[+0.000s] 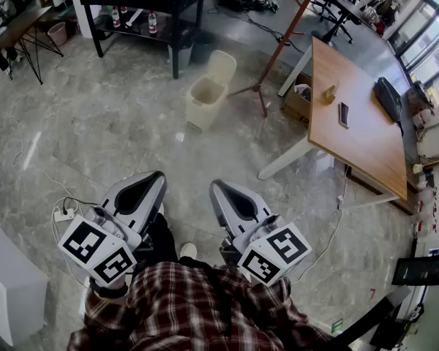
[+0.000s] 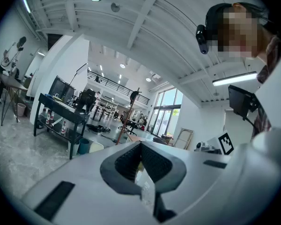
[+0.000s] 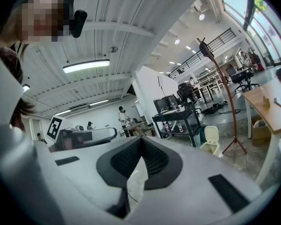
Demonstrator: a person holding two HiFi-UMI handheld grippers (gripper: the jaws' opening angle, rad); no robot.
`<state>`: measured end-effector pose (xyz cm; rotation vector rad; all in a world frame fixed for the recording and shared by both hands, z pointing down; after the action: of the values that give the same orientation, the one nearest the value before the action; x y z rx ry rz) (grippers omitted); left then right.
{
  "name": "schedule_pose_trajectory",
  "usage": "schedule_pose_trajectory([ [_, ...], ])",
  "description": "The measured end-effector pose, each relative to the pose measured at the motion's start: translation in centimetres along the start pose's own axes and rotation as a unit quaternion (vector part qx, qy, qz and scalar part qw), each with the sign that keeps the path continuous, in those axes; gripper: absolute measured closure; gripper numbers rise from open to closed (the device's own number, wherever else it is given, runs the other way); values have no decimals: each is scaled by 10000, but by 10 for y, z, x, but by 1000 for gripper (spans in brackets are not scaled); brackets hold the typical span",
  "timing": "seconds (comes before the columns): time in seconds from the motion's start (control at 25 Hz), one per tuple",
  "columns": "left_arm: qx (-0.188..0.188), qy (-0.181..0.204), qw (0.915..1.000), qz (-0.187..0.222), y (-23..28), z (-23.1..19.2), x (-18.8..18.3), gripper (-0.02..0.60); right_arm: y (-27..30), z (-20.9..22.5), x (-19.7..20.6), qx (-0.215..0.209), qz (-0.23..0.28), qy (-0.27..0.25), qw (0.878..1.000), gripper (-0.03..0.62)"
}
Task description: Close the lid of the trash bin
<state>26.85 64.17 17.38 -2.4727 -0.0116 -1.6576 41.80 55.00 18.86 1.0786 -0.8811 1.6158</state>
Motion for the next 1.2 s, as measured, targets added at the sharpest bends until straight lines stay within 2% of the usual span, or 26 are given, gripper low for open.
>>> schedule_pose_trajectory([
  [0.28, -125, -120, 9998, -9, 15, -73, -10, 571, 65, 17, 14, 130, -125, 90, 9998, 582],
  [0.56, 122, -195, 9997, 13, 58, -170, -47, 571, 179, 35, 6, 235, -108, -52, 9997, 582],
  [0.76, 259, -264, 9992, -127, 69, -234, -71, 571, 244, 34, 5, 456, -36, -47, 9989, 582],
  [1.0, 434, -506, 9973, -315, 109, -277, -69, 571, 279, 73, 4, 896, -184, 19, 9958, 582],
  [1.2, 461, -557, 9966, -402, 154, -298, -61, 571, 298, 118, 0, 1059, -204, 90, 9941, 582],
])
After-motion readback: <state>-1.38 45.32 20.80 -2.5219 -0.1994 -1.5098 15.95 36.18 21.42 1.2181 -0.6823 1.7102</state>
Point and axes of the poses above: the fingertips, and each gripper's own axes: y forward along the fingers, z to its right, x out of its underside, the point moved 6 cm from there along -y, backward along the fingers, and after that the axes turned 11 degrees about z, right-handed, at the moved point
